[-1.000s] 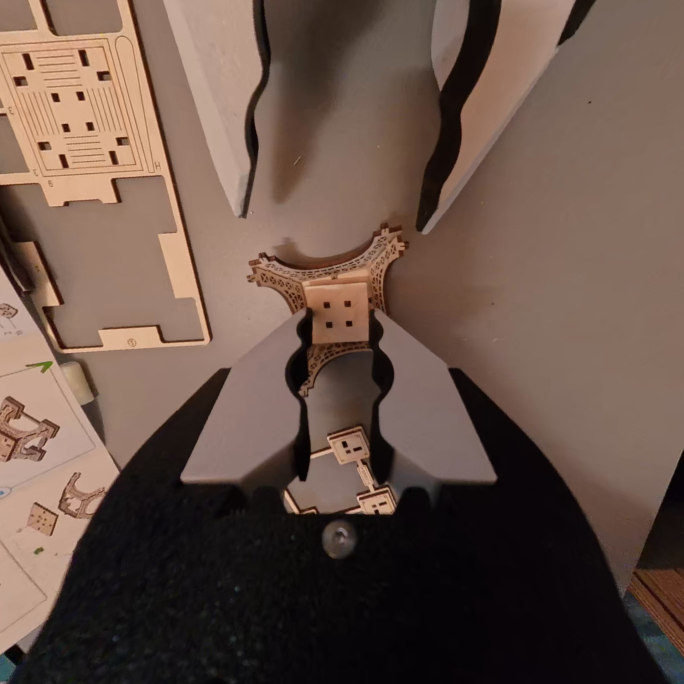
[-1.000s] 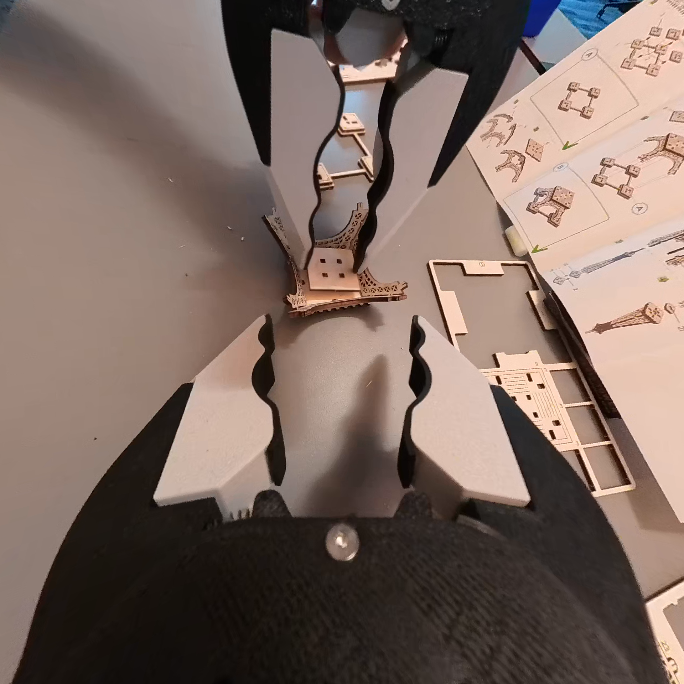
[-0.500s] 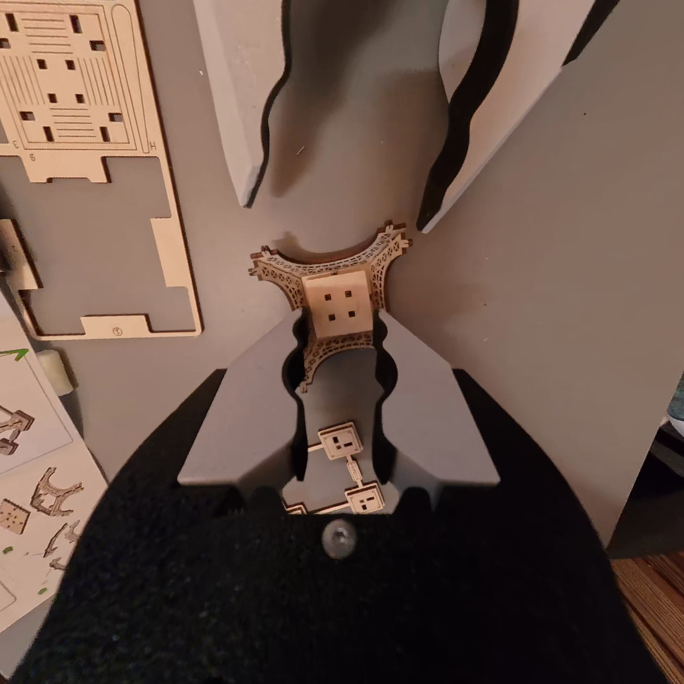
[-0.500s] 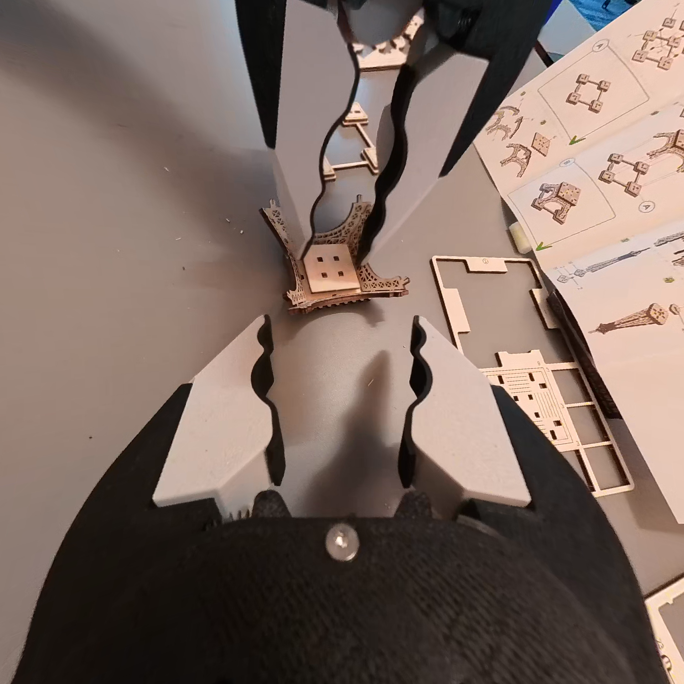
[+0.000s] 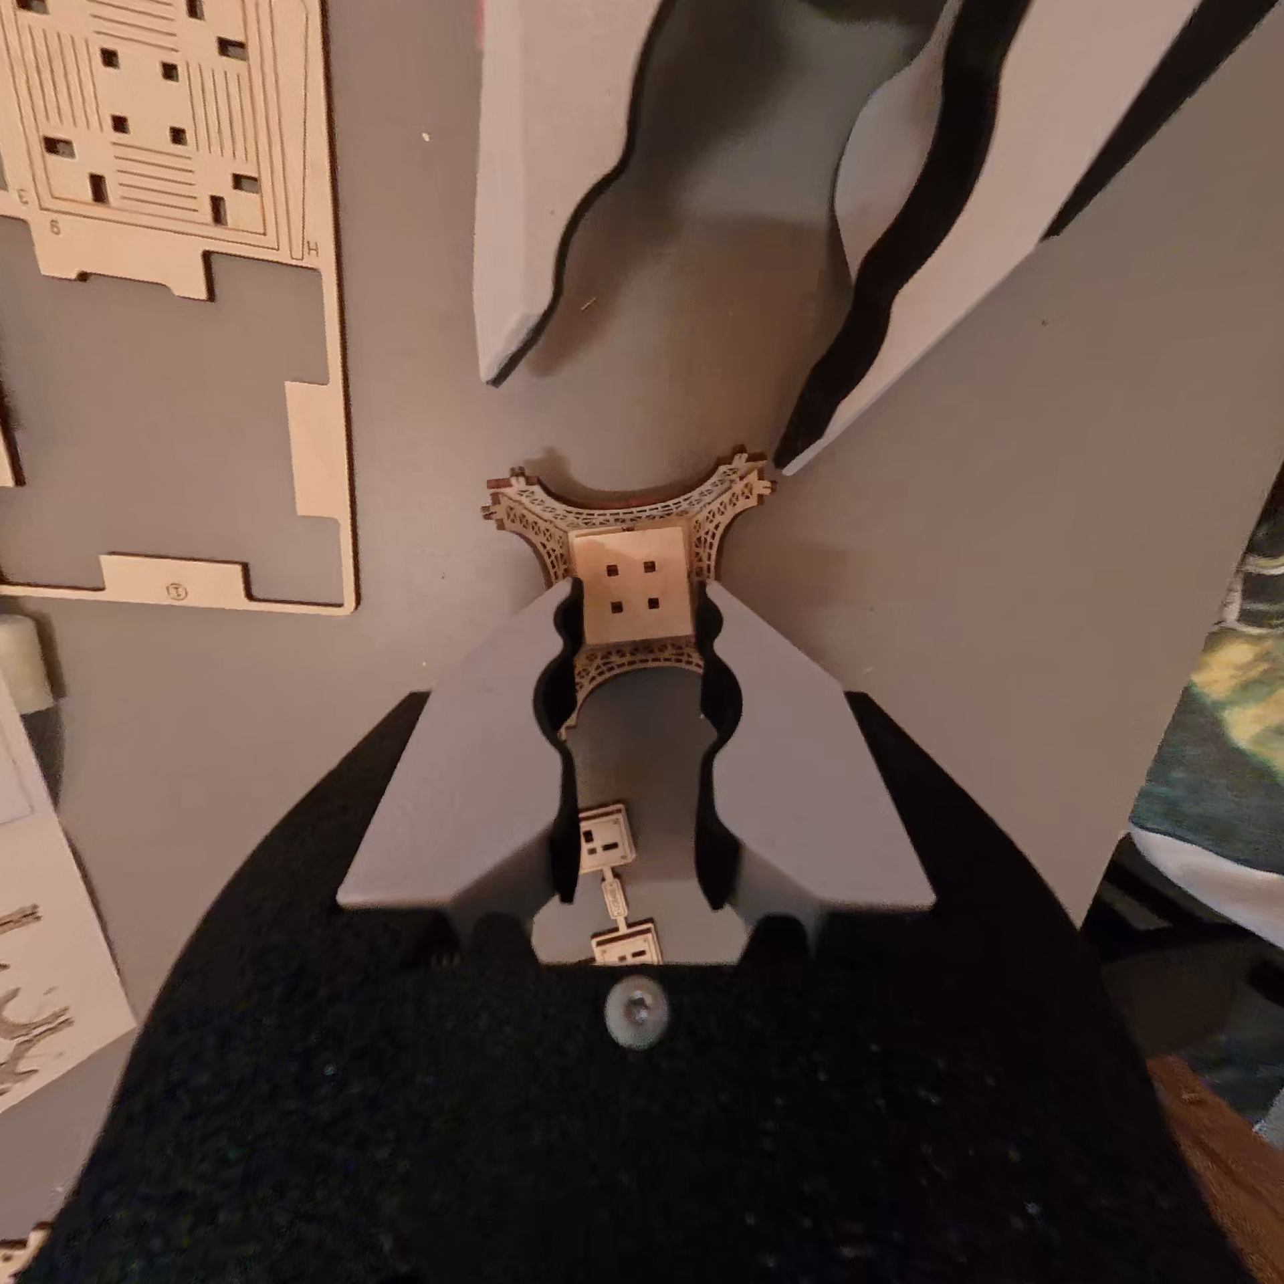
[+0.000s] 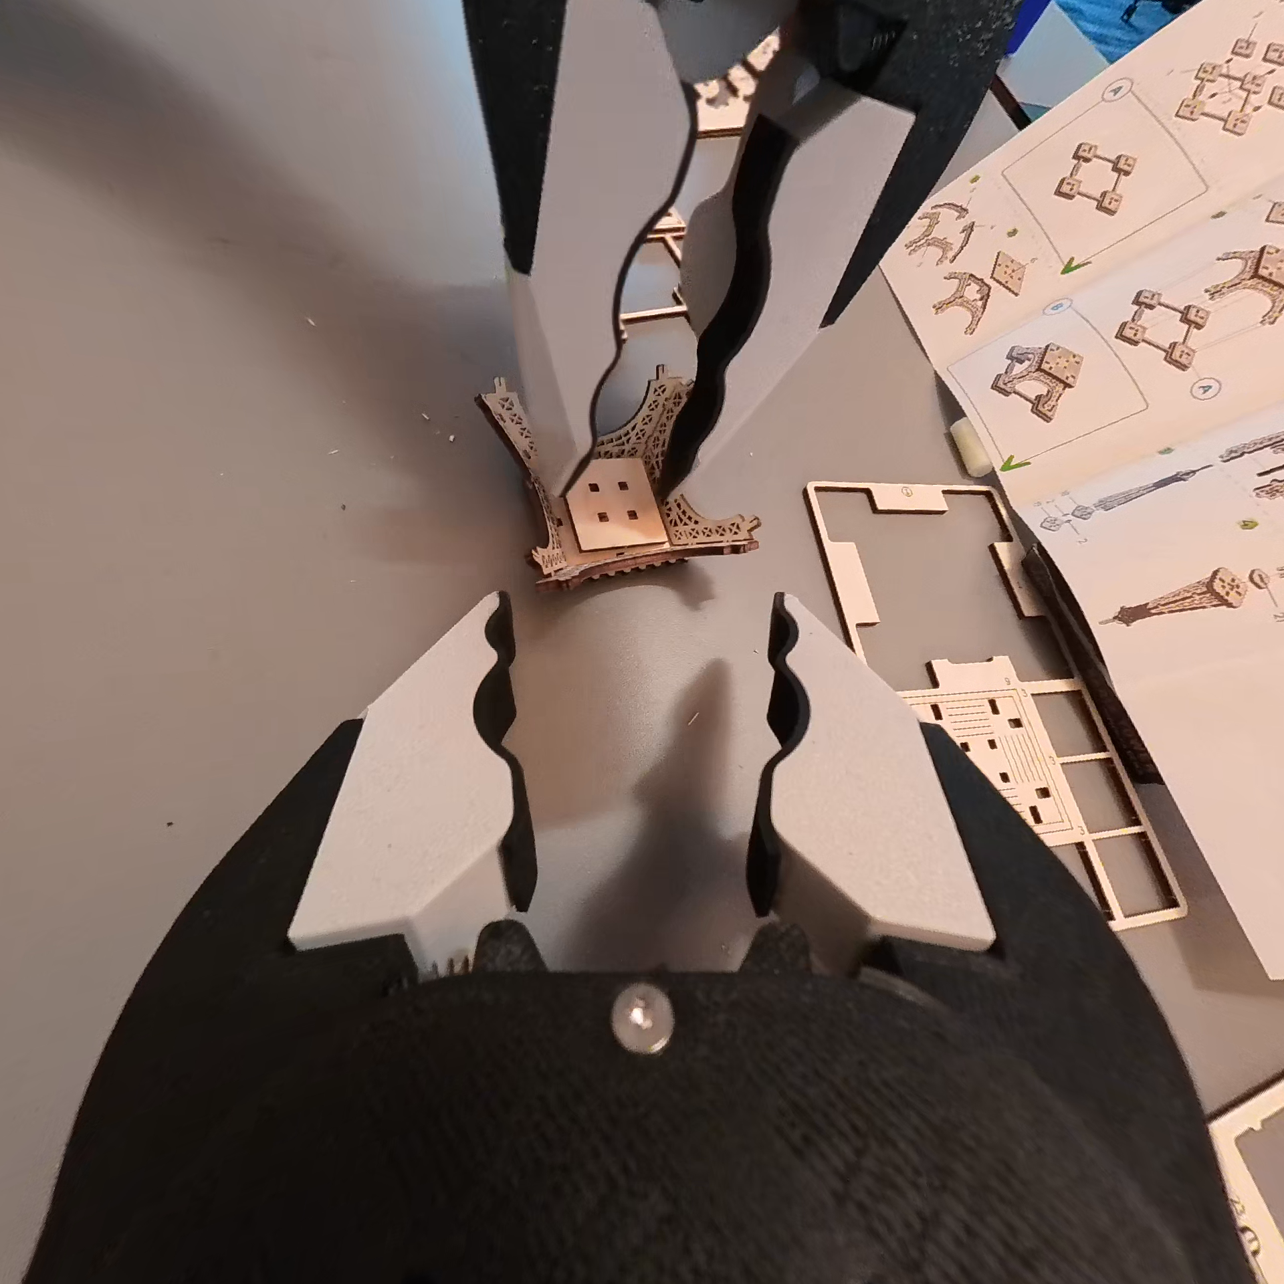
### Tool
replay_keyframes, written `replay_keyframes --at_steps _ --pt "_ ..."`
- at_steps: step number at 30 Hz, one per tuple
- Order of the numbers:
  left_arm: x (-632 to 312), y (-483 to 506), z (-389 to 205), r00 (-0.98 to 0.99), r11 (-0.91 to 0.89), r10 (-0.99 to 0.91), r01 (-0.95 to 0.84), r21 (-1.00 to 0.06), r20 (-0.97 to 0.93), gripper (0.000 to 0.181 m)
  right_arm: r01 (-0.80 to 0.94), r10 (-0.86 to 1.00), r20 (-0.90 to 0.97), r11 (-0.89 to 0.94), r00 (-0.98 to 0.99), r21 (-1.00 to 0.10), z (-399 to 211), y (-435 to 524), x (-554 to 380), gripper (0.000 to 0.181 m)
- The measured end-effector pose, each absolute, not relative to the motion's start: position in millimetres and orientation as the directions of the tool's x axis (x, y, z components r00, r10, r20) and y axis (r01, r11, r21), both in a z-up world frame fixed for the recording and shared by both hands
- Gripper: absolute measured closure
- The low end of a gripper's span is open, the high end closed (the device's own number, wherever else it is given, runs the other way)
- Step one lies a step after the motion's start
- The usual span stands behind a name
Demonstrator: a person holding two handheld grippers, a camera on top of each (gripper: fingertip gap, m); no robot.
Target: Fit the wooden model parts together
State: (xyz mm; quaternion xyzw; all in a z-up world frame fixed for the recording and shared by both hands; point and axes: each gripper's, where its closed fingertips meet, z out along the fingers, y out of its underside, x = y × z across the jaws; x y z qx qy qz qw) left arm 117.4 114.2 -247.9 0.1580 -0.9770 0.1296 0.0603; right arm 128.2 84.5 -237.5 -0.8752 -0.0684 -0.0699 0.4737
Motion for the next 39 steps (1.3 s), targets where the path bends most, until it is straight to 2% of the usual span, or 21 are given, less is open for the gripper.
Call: replay_keyframes --at_steps 11,19,39 --pt "117.9 118.9 -253.9 -0.926 0.906 -0.35 -0.373 -0.199 0.141 0.153 0.191 0.056 0.192 -0.549 0.98 -0.814 -239.1 84.5 127.9 0.109" --pt "120.4 117.0 -249.9 -0.946 0.921 -0.32 -0.325 -0.213 0.058 0.151 0.193 0.057 0.194 -0.549 0.979 -0.814 -239.2 84.4 127.7 0.109" --pt "118.7 117.5 -254.5 -0.936 0.918 -0.34 -0.351 -0.185 0.089 0.151 0.199 0.061 0.2 -0.558 0.978 -0.805 -241.3 84.3 127.2 0.11"
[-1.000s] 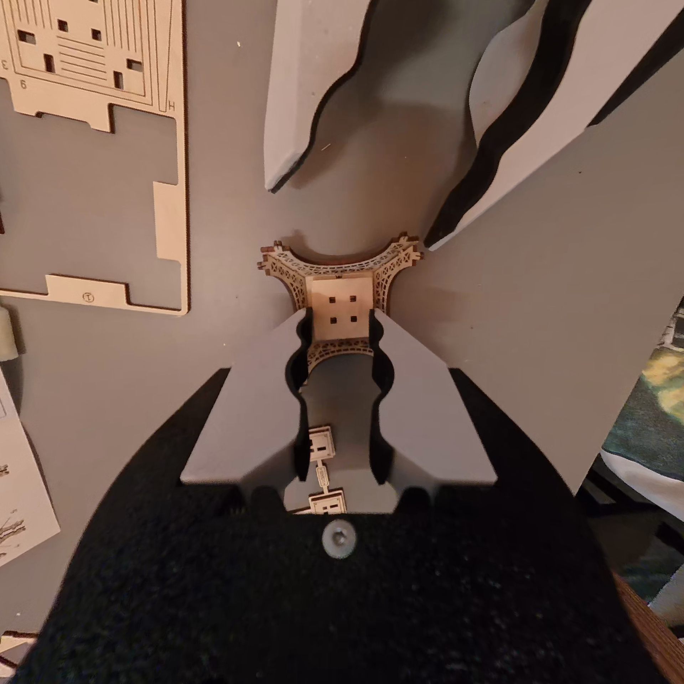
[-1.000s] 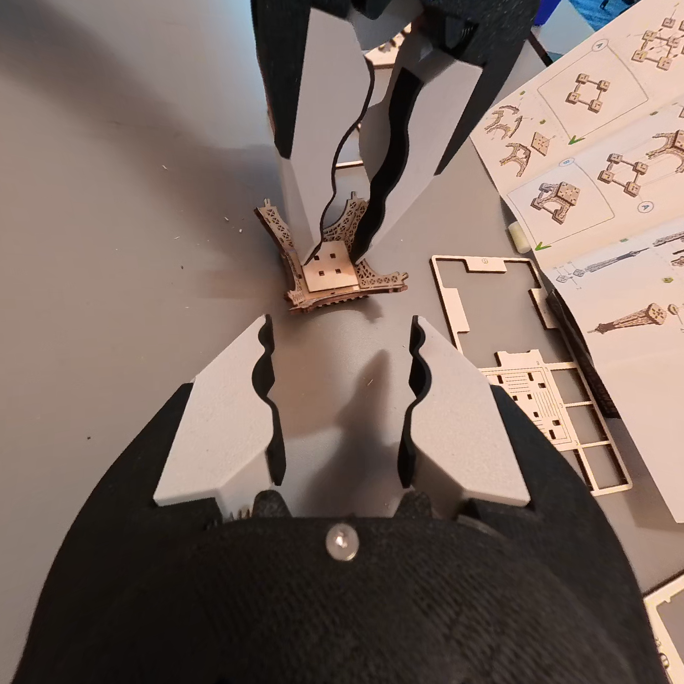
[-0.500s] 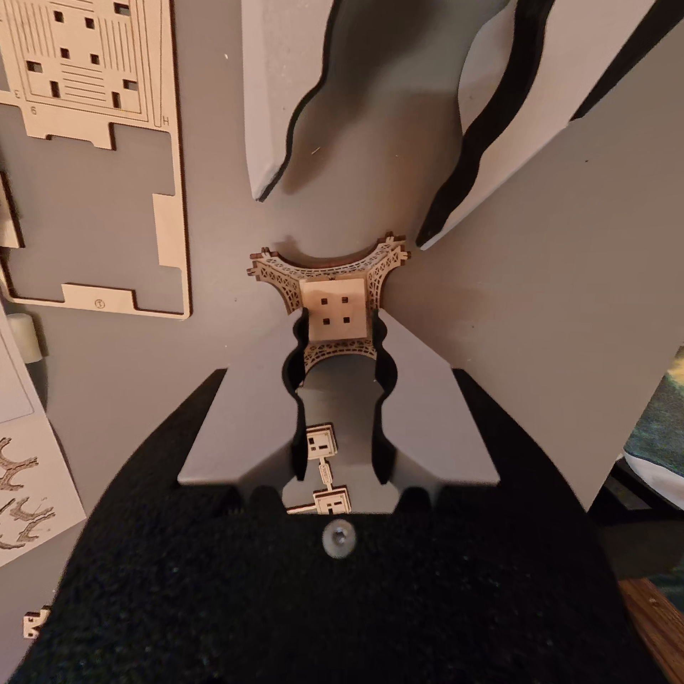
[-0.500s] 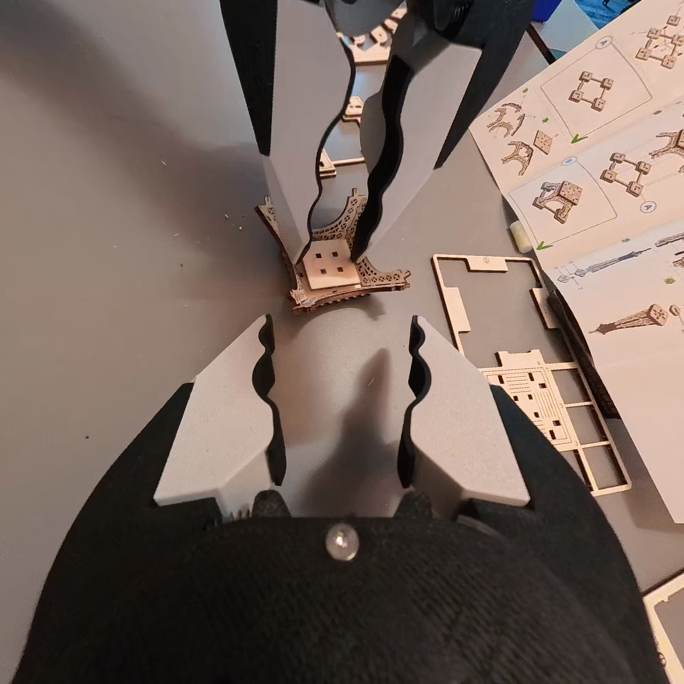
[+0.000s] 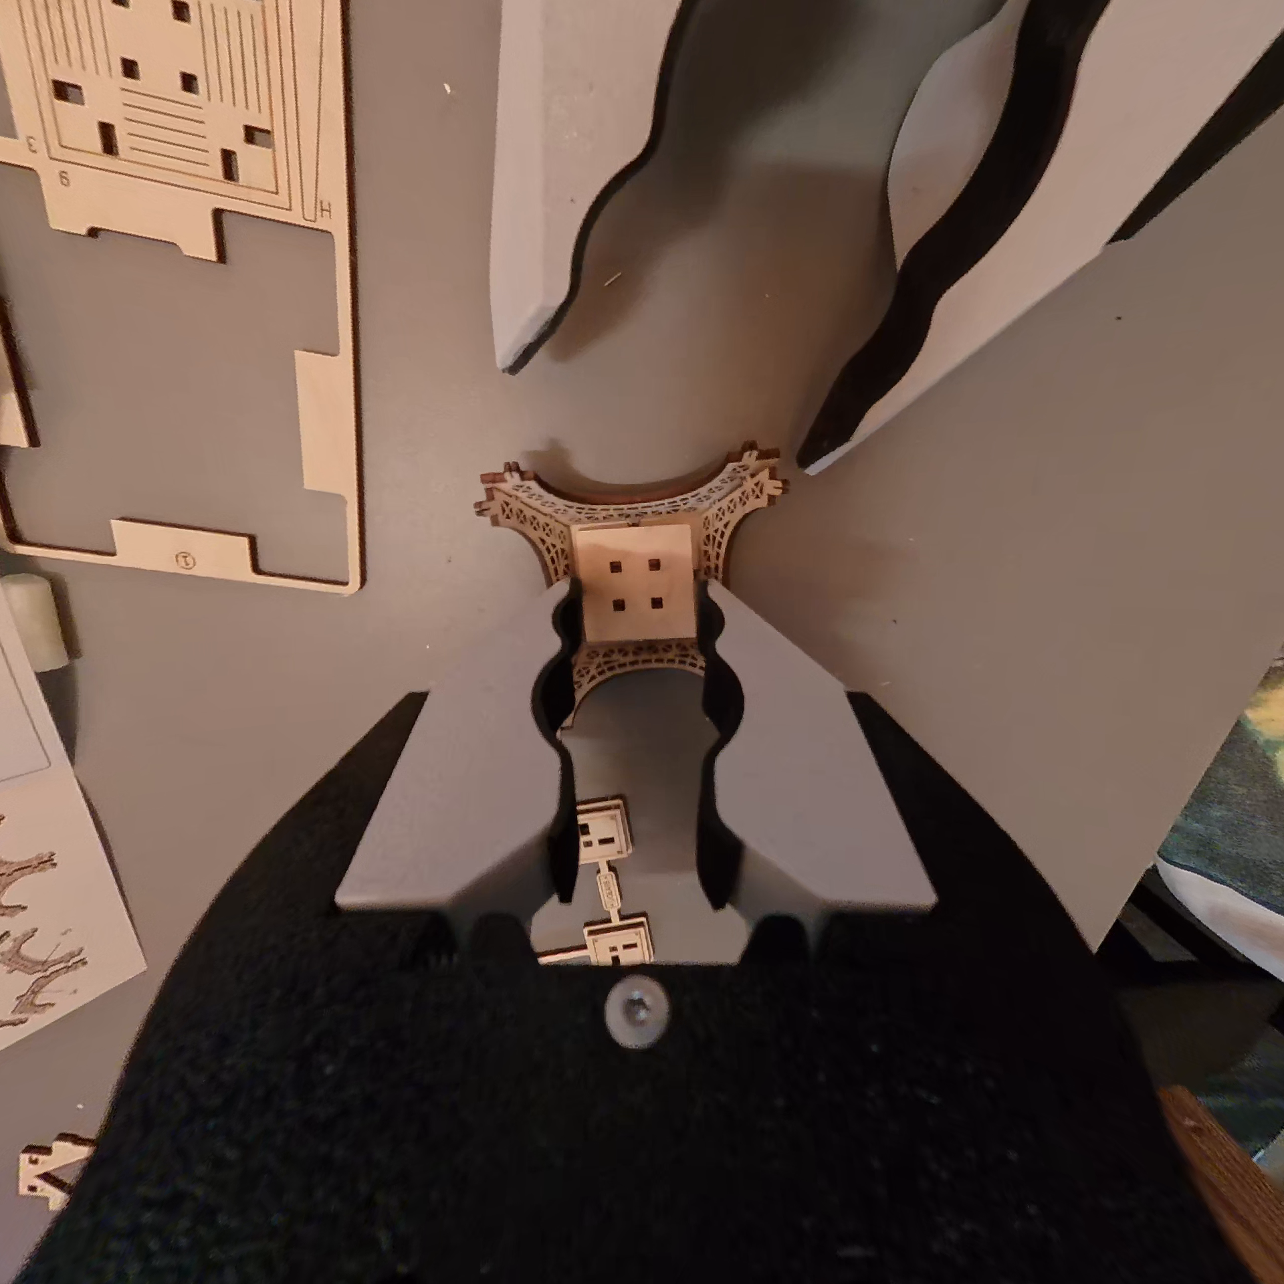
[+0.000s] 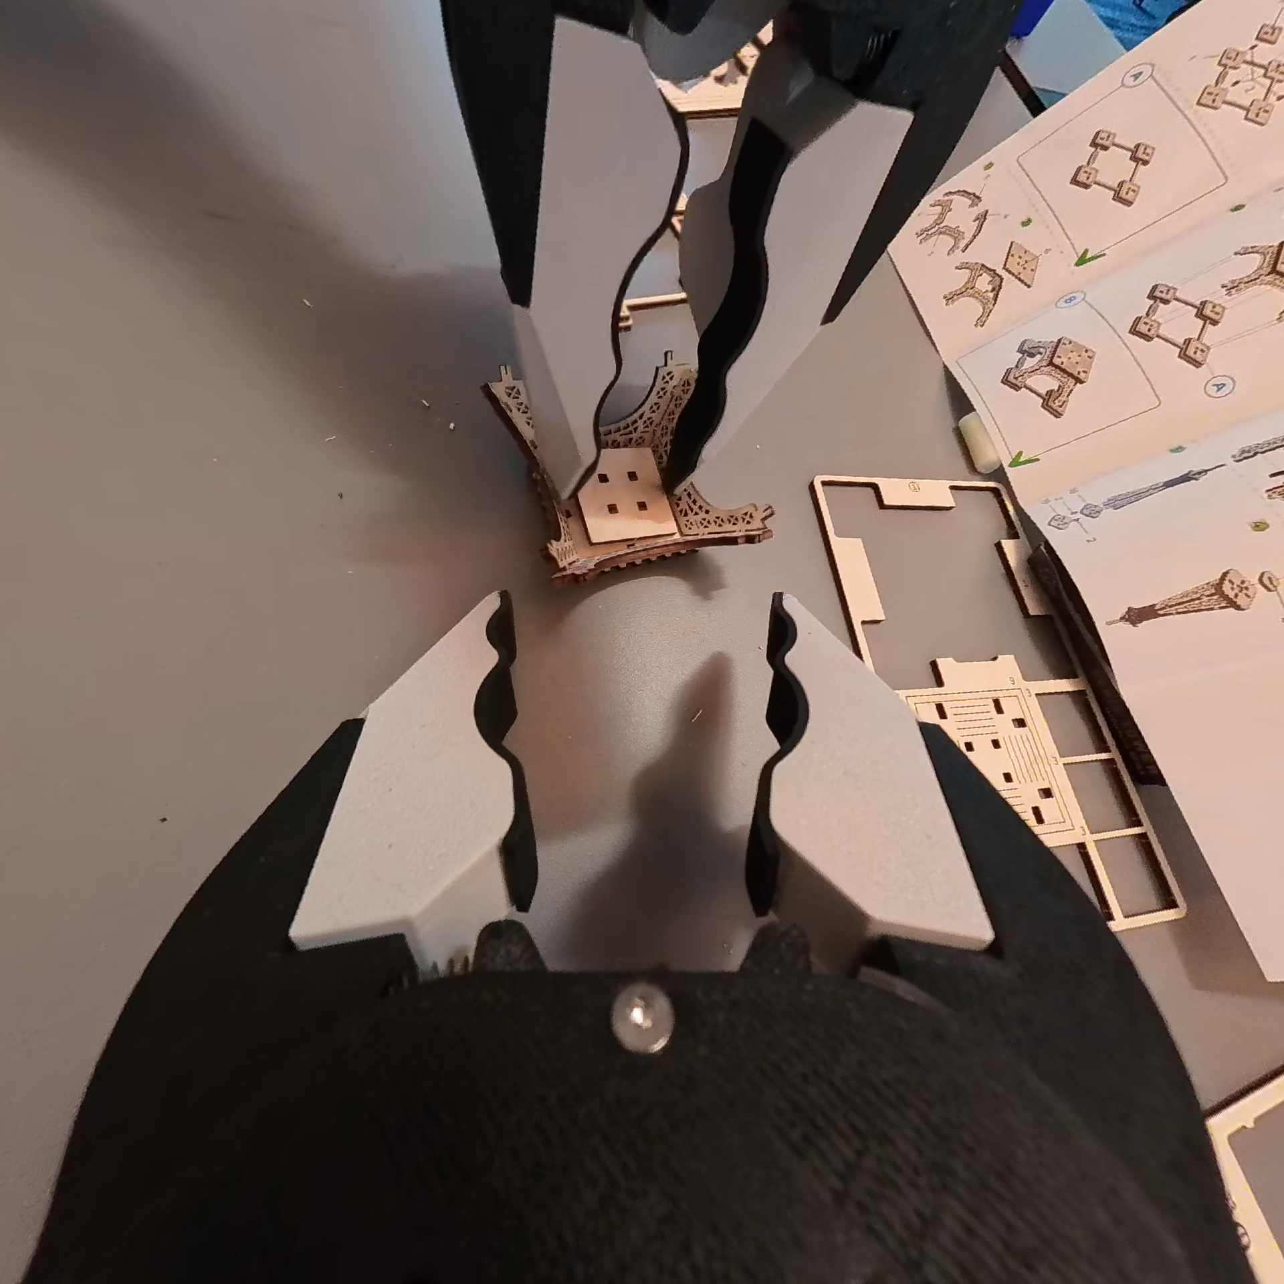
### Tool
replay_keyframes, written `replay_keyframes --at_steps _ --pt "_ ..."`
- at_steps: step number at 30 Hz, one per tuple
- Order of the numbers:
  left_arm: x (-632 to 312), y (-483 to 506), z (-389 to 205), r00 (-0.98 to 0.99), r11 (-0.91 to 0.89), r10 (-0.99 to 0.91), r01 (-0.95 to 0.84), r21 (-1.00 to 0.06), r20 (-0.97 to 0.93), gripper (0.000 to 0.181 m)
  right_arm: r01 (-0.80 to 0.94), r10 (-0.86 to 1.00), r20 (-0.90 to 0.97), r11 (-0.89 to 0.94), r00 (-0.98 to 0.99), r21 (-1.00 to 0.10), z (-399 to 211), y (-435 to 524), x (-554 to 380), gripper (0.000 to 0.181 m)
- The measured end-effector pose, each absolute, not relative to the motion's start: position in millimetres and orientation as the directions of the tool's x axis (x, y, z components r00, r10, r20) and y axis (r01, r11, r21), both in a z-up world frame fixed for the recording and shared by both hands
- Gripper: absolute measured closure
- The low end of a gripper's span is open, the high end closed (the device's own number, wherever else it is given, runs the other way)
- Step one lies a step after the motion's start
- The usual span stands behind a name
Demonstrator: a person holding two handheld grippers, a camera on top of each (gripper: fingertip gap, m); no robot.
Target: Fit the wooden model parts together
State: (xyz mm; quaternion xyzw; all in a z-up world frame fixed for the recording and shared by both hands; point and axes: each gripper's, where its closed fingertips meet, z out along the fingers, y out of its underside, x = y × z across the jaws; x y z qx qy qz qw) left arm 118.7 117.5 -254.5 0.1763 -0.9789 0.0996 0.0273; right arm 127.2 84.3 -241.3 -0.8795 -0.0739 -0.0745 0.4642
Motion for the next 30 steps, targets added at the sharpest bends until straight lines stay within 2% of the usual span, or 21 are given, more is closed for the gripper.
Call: replay_keyframes --at_steps 22,30 --pt "119.9 115.7 -249.1 -0.893 0.861 -0.423 -0.449 -0.238 0.154 0.155 0.2 0.055 0.206 -0.566 0.977 -0.8 -242.5 84.6 128.4 0.115" --pt "119.2 117.6 -253.2 -0.899 0.873 -0.421 -0.438 -0.213 0.122 0.156 0.215 0.06 0.222 -0.579 0.973 -0.786 -245.5 85.2 128.5 0.117"
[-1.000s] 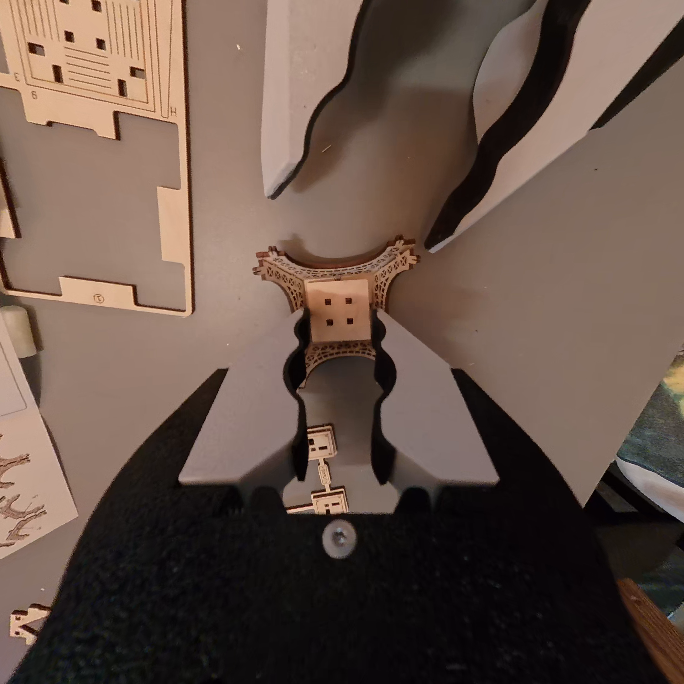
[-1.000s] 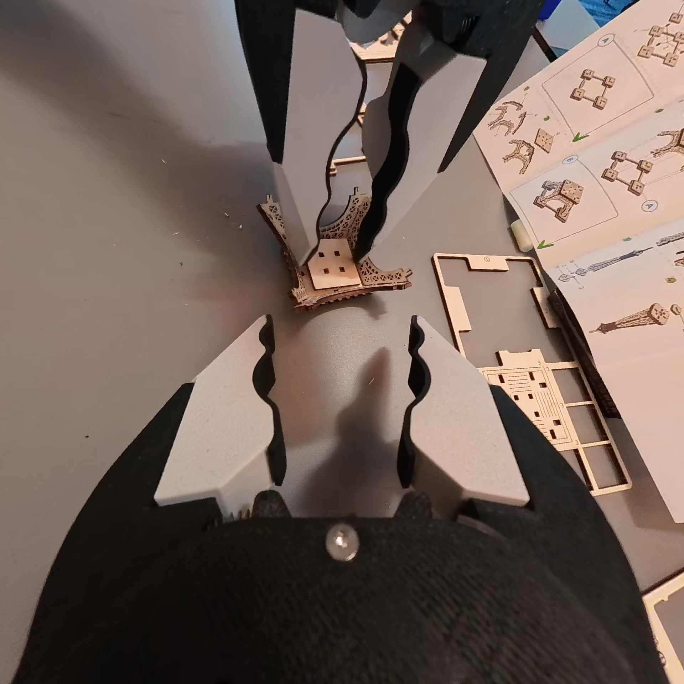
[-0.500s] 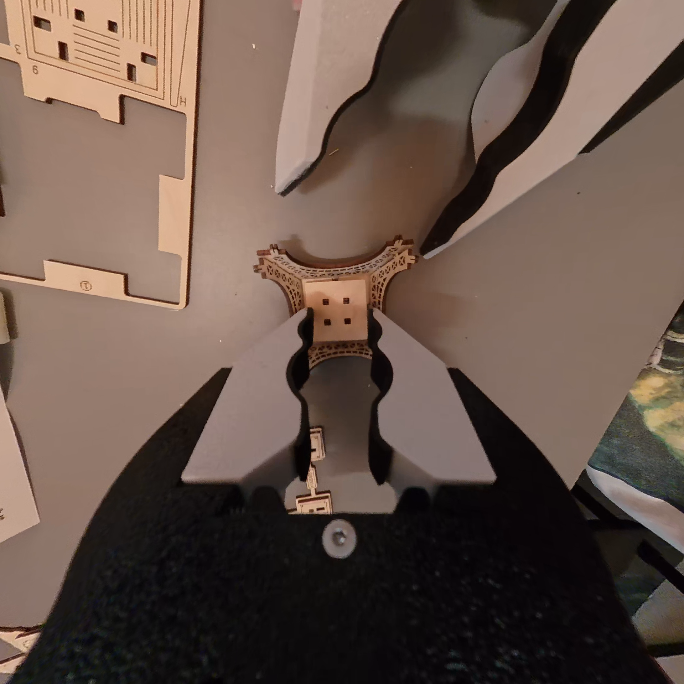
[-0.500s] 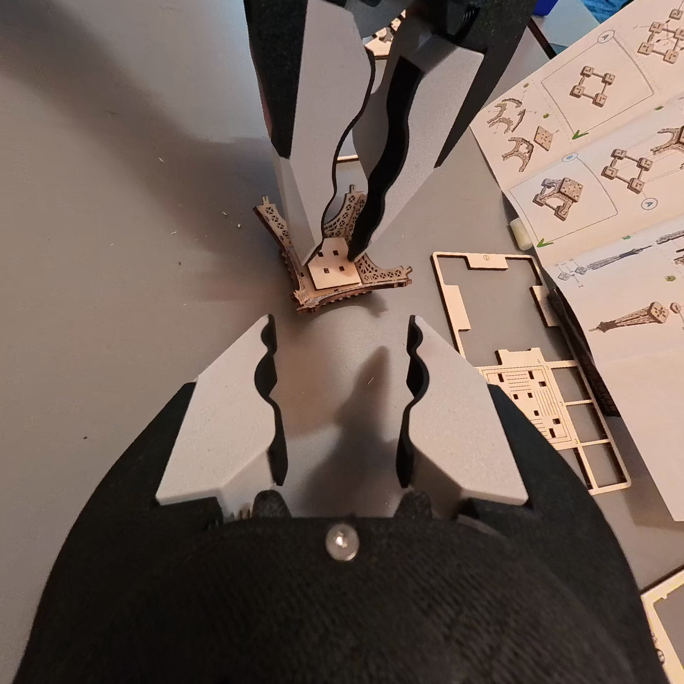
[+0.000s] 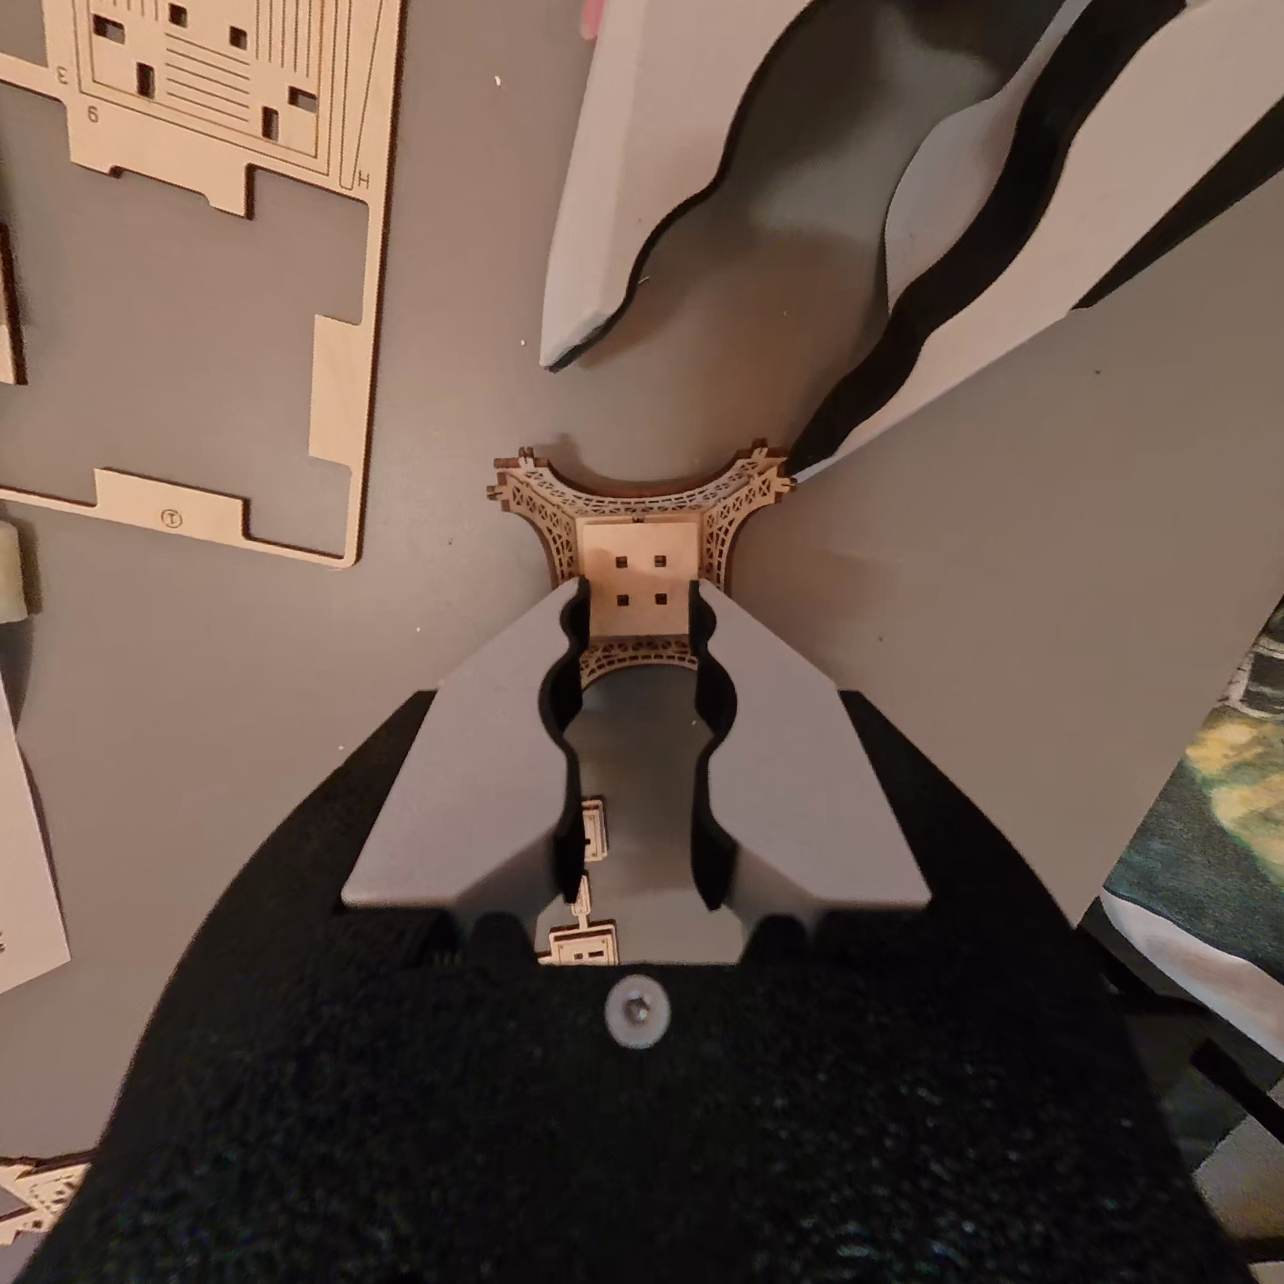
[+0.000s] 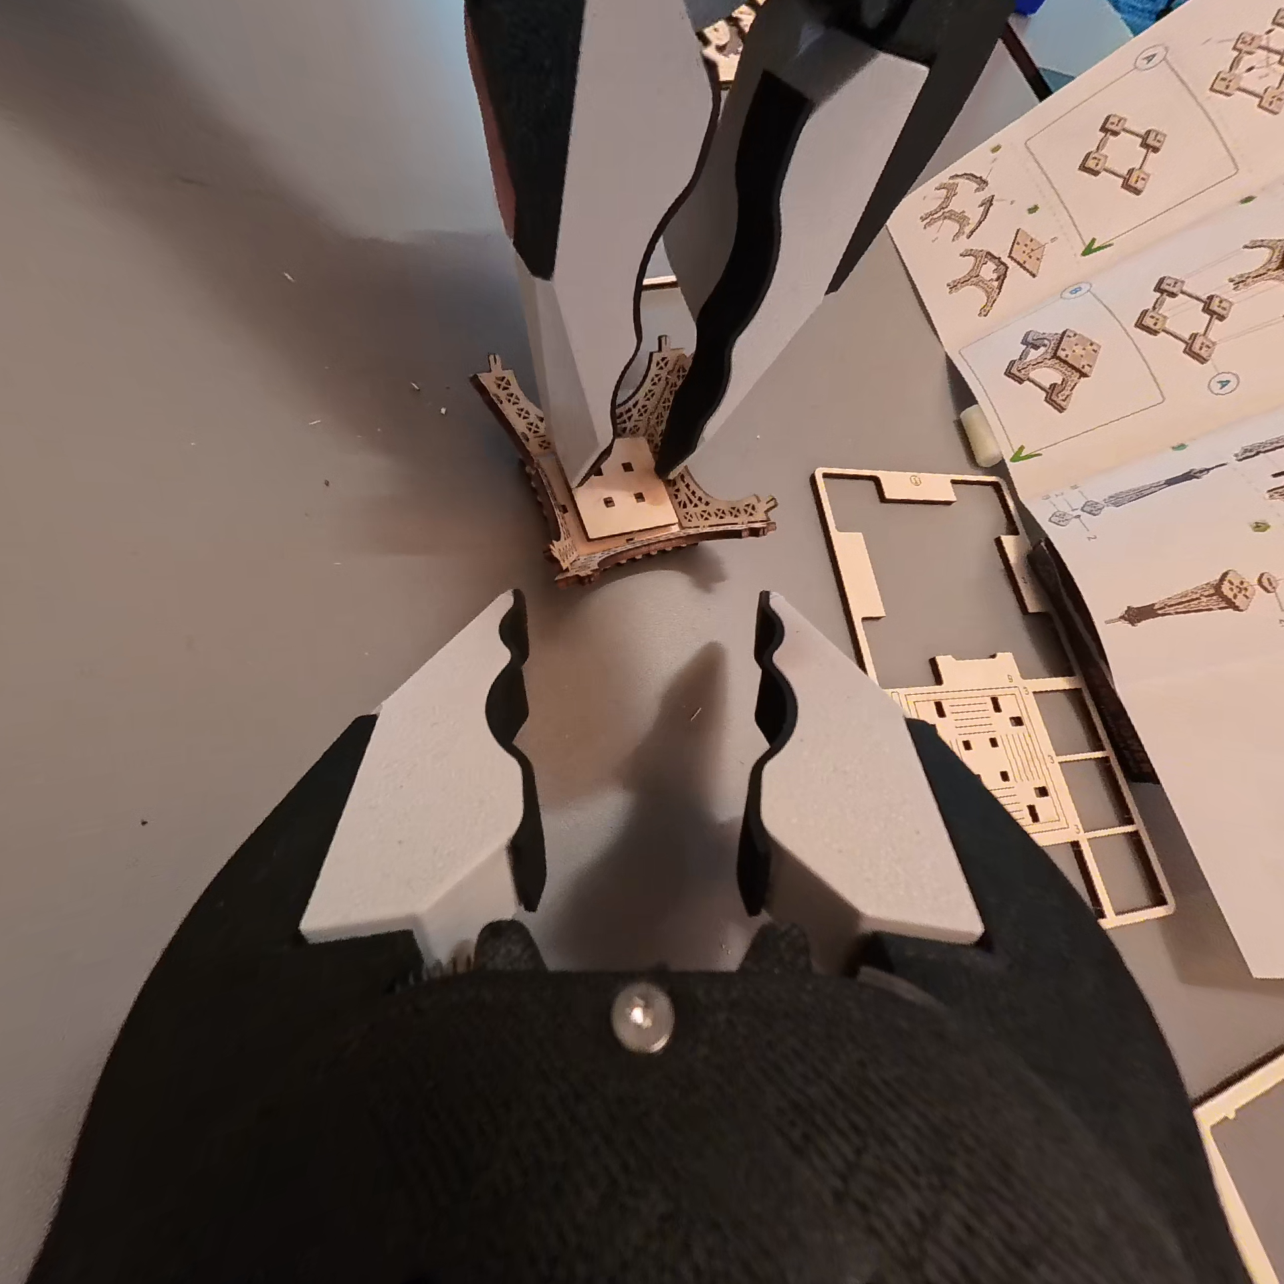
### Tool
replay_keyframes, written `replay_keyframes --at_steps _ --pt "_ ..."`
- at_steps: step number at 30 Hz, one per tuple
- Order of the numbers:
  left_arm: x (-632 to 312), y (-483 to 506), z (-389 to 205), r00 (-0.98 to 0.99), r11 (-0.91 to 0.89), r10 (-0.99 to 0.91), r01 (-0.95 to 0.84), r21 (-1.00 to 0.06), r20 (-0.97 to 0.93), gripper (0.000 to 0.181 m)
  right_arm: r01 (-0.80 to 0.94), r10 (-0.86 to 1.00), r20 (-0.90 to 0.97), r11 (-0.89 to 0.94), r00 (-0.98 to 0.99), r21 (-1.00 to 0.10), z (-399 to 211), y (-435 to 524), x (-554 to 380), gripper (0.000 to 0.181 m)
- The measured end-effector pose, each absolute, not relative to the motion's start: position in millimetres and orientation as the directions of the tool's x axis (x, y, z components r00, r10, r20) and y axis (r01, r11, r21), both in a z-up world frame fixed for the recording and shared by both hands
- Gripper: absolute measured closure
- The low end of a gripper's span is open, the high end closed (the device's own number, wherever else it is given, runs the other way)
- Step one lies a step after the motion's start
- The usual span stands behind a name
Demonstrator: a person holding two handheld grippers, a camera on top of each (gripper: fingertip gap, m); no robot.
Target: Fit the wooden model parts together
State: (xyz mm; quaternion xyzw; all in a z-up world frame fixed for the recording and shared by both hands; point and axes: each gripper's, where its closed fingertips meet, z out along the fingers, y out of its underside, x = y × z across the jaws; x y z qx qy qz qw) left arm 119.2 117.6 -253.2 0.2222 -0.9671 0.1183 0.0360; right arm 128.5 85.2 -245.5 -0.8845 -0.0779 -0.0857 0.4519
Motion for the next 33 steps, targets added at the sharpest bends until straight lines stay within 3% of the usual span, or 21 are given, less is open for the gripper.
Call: replay_keyframes --at_steps 7,16,23,33 --pt "118.9 117.3 -253.0 -0.909 0.884 -0.413 -0.417 -0.21 0.062 0.156 0.221 0.064 0.228 -0.587 0.972 -0.779 -247.2 85.3 128.3 0.119" --pt "120.7 117.2 -252.4 -0.902 0.883 -0.43 -0.414 -0.22 -0.029 0.159 0.276 0.087 0.278 -0.577 0.957 -0.769 -247.3 88.5 126.1 0.137" --pt "120.9 116.8 -252.0 -0.908 0.885 -0.416 -0.393 -0.251 -0.045 0.159 0.408 0.173 0.378 -0.546 0.91 -0.732 -249.8 94.6 113.8 0.169" --pt "116.4 122.2 -247.2 -0.929 0.881 -0.37 -0.352 -0.317 0.004 0.149 0.438 0.174 0.414 -0.541 0.894 -0.718 -250.1 100.3 109.5 0.168"
